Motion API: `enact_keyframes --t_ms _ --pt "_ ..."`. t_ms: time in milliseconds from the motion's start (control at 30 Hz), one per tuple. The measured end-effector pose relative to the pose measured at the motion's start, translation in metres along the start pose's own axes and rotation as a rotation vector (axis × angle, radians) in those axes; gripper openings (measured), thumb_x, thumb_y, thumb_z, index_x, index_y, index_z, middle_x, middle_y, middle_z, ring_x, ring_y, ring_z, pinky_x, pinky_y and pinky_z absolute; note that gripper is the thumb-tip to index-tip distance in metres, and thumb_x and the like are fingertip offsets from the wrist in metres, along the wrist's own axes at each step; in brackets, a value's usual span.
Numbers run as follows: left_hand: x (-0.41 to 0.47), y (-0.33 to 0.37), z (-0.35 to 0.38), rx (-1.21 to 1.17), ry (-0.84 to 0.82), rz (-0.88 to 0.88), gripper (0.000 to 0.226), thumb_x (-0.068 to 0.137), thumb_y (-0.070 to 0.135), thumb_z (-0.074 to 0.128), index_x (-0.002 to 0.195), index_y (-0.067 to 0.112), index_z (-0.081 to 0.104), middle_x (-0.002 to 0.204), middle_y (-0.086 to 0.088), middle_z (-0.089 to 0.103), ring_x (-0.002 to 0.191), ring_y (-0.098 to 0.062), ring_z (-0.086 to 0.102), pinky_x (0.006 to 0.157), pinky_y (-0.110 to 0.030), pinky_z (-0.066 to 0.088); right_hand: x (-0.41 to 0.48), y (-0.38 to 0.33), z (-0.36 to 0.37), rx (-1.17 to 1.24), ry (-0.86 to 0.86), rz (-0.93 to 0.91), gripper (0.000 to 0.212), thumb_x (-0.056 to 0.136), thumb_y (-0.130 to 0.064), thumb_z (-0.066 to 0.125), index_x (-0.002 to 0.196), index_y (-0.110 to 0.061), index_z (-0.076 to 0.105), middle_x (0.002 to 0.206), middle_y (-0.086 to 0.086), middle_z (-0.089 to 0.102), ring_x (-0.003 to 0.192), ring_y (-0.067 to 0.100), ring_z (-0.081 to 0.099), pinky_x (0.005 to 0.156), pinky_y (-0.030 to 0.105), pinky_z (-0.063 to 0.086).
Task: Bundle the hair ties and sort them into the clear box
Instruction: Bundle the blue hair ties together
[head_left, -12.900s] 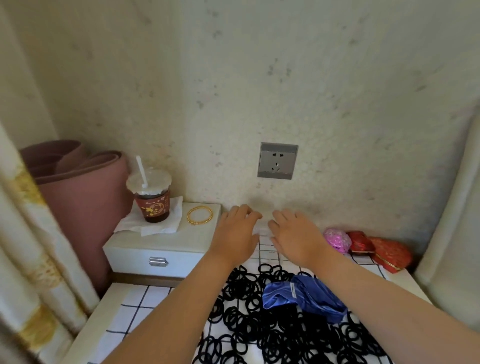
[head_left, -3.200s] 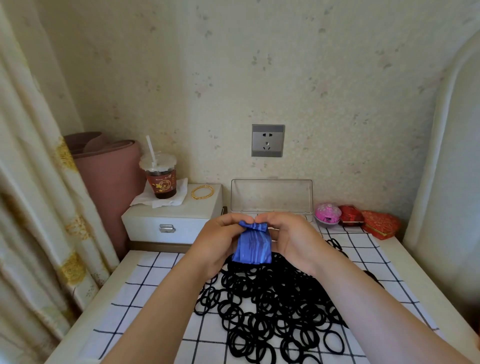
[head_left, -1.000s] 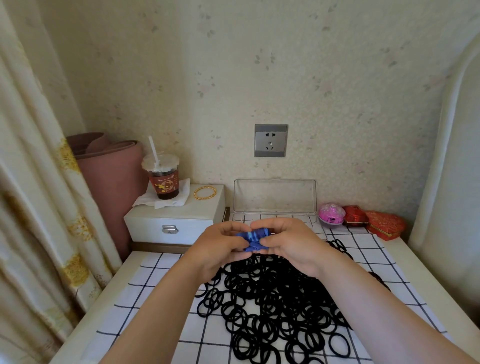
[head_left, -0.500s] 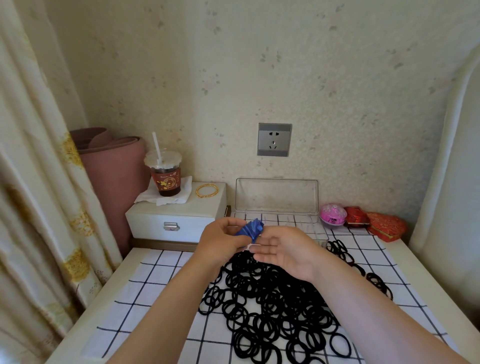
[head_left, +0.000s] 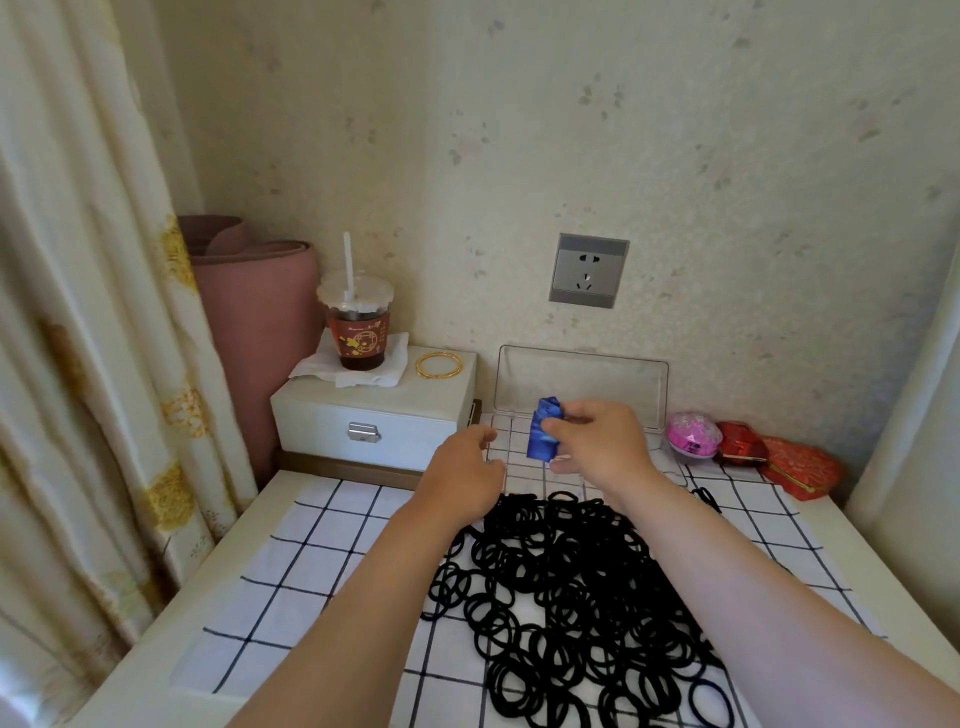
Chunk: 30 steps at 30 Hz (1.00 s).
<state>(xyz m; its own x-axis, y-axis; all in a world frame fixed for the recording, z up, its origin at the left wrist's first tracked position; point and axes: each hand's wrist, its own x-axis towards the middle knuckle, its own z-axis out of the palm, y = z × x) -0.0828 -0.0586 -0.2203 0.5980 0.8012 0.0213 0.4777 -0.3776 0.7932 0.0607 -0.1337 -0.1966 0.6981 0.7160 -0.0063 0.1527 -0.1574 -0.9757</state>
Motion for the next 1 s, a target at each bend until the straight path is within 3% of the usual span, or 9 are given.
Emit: enact_keyframes --t_ms 67,200,333,400,533,667,767,933,1000 --pt "0.004 -0.006 0.005 0.017 -0.067 -0.022 0.058 0.095 0.013 0.049 0.151 0.019 0.032 0.152 -0.002 0.04 0.137 -0.019 0.04 0.105 -0.026 0.033 0.013 -0.003 0.006 -0.084 0.01 -0.016 0.022 0.087 -0.007 0.073 0.109 -0.004 0.071 0.092 0.011 0.072 0.065 0.022 0.069 0.051 0.03 0.056" --pt "0.014 -0.019 0.011 -0.066 -0.127 -0.064 0.073 0.091 0.011 0.05 0.156 0.021 0.018 0.157 -0.002 0.034 0.139 -0.019 0.039 0.106 -0.028 0.034 0.035 -0.005 0.025 -0.219 0.007 -0.028 0.023 0.085 -0.01 0.076 0.107 -0.008 0.07 0.091 0.01 0.071 0.058 0.019 0.068 0.047 0.027 0.054" --pt "0.022 -0.025 0.01 -0.117 -0.122 -0.053 0.069 0.09 0.011 0.055 0.152 0.017 0.027 0.152 -0.003 0.041 0.133 -0.018 0.046 0.104 -0.028 0.038 0.05 -0.006 0.04 -0.366 -0.038 0.003 0.019 0.082 -0.011 0.077 0.098 -0.004 0.073 0.086 0.018 0.074 0.064 0.028 0.072 0.051 0.029 0.055" --pt "0.023 -0.027 0.01 -0.102 -0.113 -0.029 0.064 0.089 0.01 0.055 0.149 0.017 0.033 0.15 -0.003 0.044 0.13 -0.018 0.049 0.102 -0.029 0.039 0.054 -0.006 0.047 -0.506 -0.064 0.005 0.015 0.08 -0.011 0.075 0.091 -0.002 0.076 0.082 0.021 0.074 0.056 0.026 0.067 0.055 0.031 0.054" --pt "0.021 -0.03 0.01 -0.088 -0.083 0.023 0.06 0.088 0.007 0.052 0.145 0.021 0.04 0.142 -0.001 0.052 0.124 -0.018 0.053 0.094 -0.026 0.041 0.057 -0.004 0.06 -0.69 -0.062 0.006 0.011 0.076 -0.016 0.074 0.071 -0.006 0.073 0.055 0.005 0.063 0.041 0.012 0.051 0.046 0.02 0.041" --pt "0.019 -0.032 0.011 -0.072 -0.066 0.06 0.046 0.088 0.009 0.052 0.132 0.022 0.052 0.127 -0.001 0.061 0.109 -0.015 0.058 0.083 -0.024 0.042 0.056 0.005 0.069 -0.816 0.008 -0.063 0.025 0.072 -0.013 0.072 0.057 -0.012 0.053 0.053 0.001 0.052 0.046 0.013 0.049 0.035 0.016 0.029" --pt "0.017 -0.032 0.011 -0.036 -0.086 0.073 0.045 0.088 0.01 0.051 0.131 0.022 0.053 0.126 -0.003 0.061 0.111 -0.018 0.059 0.083 -0.026 0.044 0.055 0.005 0.067 -0.884 -0.002 -0.084 0.013 0.071 -0.019 0.073 0.066 -0.012 0.064 0.066 0.001 0.064 0.062 0.018 0.063 0.046 0.019 0.038" --pt "0.016 -0.03 0.012 0.0 -0.106 0.08 0.04 0.088 0.013 0.05 0.126 0.021 0.056 0.121 -0.002 0.062 0.112 -0.018 0.059 0.083 -0.026 0.045 0.053 -0.002 0.054 -0.93 -0.132 -0.146 0.016 0.079 -0.031 0.071 0.08 -0.016 0.078 0.08 0.0 0.073 0.077 0.018 0.067 0.065 0.027 0.052" --pt "0.017 -0.029 0.011 -0.004 -0.11 0.07 0.037 0.087 0.013 0.051 0.123 0.02 0.057 0.117 -0.001 0.062 0.109 -0.018 0.059 0.081 -0.026 0.045 0.05 -0.004 0.049 -1.012 -0.202 -0.196 0.018 0.085 -0.03 0.063 0.078 -0.02 0.076 0.079 -0.003 0.071 0.078 0.018 0.065 0.061 0.026 0.049"
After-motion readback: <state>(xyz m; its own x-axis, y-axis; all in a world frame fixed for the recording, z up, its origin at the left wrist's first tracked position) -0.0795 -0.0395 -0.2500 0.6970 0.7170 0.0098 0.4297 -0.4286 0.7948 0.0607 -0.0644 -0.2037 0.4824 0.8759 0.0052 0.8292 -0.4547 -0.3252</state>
